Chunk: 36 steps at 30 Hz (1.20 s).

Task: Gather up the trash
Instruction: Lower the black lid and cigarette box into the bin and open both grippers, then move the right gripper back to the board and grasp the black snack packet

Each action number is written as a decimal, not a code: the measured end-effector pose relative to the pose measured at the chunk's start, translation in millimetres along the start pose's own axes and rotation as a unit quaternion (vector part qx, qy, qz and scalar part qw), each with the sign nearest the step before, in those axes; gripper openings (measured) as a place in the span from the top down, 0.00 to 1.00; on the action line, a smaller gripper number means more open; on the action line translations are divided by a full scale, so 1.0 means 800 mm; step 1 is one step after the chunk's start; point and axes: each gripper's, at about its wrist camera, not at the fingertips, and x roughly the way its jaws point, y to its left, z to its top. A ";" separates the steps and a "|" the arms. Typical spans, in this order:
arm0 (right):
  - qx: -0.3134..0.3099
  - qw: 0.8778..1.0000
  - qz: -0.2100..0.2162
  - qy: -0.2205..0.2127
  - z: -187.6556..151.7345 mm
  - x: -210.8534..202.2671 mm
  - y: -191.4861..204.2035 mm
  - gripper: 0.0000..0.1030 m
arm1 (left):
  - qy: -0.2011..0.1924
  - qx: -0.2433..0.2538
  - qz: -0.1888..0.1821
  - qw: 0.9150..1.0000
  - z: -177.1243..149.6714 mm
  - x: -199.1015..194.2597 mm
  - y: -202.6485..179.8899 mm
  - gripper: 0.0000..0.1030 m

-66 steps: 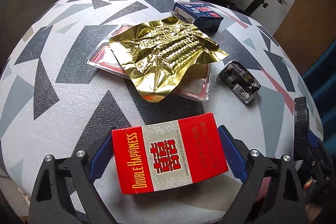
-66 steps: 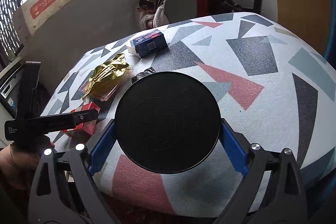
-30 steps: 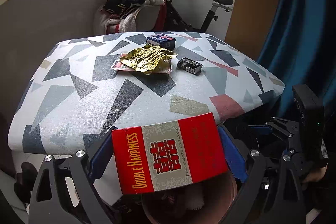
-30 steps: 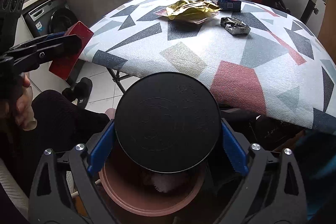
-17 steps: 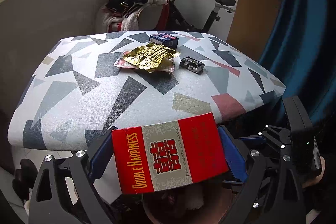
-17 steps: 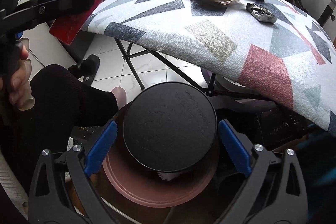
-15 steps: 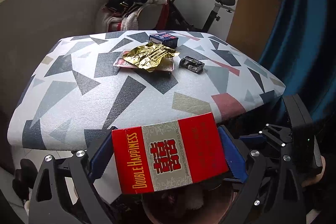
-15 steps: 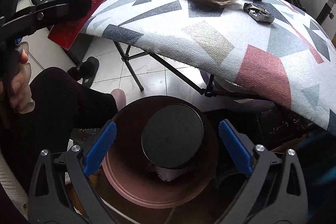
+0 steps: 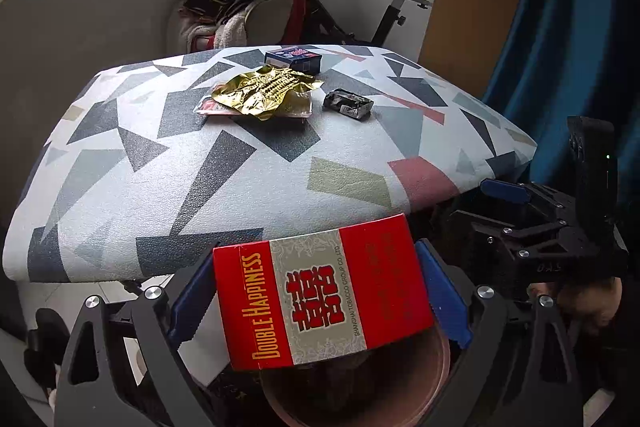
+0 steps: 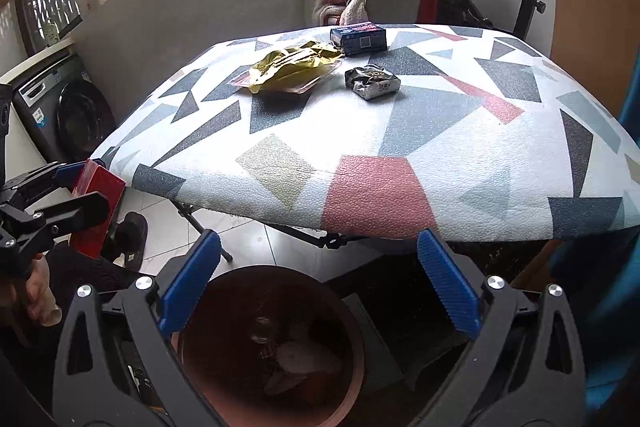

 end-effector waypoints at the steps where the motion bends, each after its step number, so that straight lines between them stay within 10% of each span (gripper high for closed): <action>1: 0.005 1.000 -0.002 -0.001 0.000 0.000 -0.003 0.06 | 0.003 0.002 -0.002 1.000 -0.001 0.002 -0.002 0.12; 23: 0.033 0.999 -0.002 0.004 -0.003 0.005 -0.017 0.06 | 0.018 0.060 -0.051 0.997 -0.003 0.028 -0.040 0.06; 36: 0.028 1.000 -0.002 0.009 -0.003 0.008 -0.013 0.06 | -0.038 0.004 0.040 0.998 0.020 -0.002 0.018 0.06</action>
